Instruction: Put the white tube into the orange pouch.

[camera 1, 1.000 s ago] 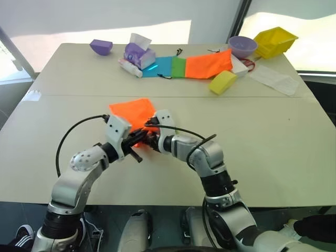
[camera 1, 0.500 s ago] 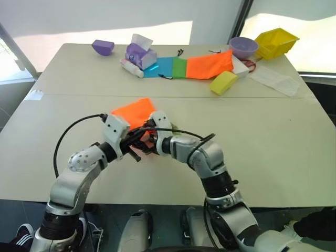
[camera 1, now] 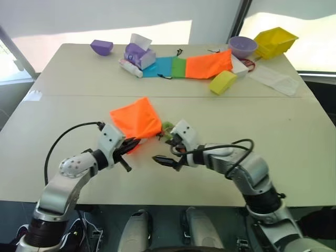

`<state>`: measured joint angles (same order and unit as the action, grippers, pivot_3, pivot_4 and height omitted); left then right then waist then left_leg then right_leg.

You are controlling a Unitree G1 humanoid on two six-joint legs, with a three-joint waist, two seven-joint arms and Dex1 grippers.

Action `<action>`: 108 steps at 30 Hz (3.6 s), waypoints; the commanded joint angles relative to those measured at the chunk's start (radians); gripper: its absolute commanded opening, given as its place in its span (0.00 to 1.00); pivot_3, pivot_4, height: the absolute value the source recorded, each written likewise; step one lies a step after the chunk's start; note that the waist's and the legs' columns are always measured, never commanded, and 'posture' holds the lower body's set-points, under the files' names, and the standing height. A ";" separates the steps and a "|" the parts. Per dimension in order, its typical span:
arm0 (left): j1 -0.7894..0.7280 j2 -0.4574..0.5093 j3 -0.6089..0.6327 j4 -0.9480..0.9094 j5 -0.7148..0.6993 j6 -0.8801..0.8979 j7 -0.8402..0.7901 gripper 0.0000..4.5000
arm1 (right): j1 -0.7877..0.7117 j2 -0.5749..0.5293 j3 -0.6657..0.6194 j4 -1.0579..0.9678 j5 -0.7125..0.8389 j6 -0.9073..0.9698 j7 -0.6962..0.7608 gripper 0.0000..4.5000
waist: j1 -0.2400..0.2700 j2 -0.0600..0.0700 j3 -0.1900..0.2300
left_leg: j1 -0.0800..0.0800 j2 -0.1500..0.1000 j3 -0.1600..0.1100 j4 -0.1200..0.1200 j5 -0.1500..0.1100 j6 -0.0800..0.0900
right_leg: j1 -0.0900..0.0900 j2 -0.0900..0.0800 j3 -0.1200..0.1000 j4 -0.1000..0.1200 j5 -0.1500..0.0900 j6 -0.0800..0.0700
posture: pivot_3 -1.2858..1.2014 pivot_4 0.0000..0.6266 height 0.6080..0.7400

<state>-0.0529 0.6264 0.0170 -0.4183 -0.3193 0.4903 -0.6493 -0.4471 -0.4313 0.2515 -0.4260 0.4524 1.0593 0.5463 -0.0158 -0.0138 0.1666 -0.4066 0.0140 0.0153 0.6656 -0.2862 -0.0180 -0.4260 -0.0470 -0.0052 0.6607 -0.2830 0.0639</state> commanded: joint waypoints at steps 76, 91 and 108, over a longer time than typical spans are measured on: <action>-0.643 -0.104 -0.283 0.592 -0.132 0.136 -0.550 0.71 | 0.142 -0.037 -0.086 0.164 -0.219 -0.402 0.053 0.00 | 0.003 -0.001 0.000 | 0.004 -0.002 0.007 0.004 0.003 0.005 | 0.004 0.004 0.004 0.004 0.004 0.005 | 0.52 0.24 1.00; -0.903 -0.267 -0.419 1.148 0.178 -0.250 -0.747 0.71 | 0.169 0.015 -0.076 0.145 -0.261 -0.429 -0.011 0.00 | -0.001 -0.001 0.000 | 0.002 -0.003 0.008 0.005 0.004 0.006 | 0.001 0.005 0.005 0.004 0.004 0.006 | 0.52 0.24 1.00; -0.879 -0.296 -0.396 1.110 0.263 -0.242 -0.703 0.54 | 0.165 0.028 -0.072 0.139 -0.275 -0.433 -0.022 0.00 | 0.002 -0.001 0.000 | -0.002 -0.002 0.007 0.018 0.004 0.009 | 0.003 0.005 0.006 0.006 0.009 0.011 | 0.52 0.24 1.00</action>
<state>-0.9397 0.3256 -0.3994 0.7275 -0.0544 0.2396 -1.3511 -0.2757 -0.4097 0.1825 -0.2412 0.1787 0.6458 0.5252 -0.0135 -0.0152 0.1668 -0.4084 0.0115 0.0224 0.6835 -0.2821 -0.0088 -0.4235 -0.0420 0.0006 0.6665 -0.2738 0.0750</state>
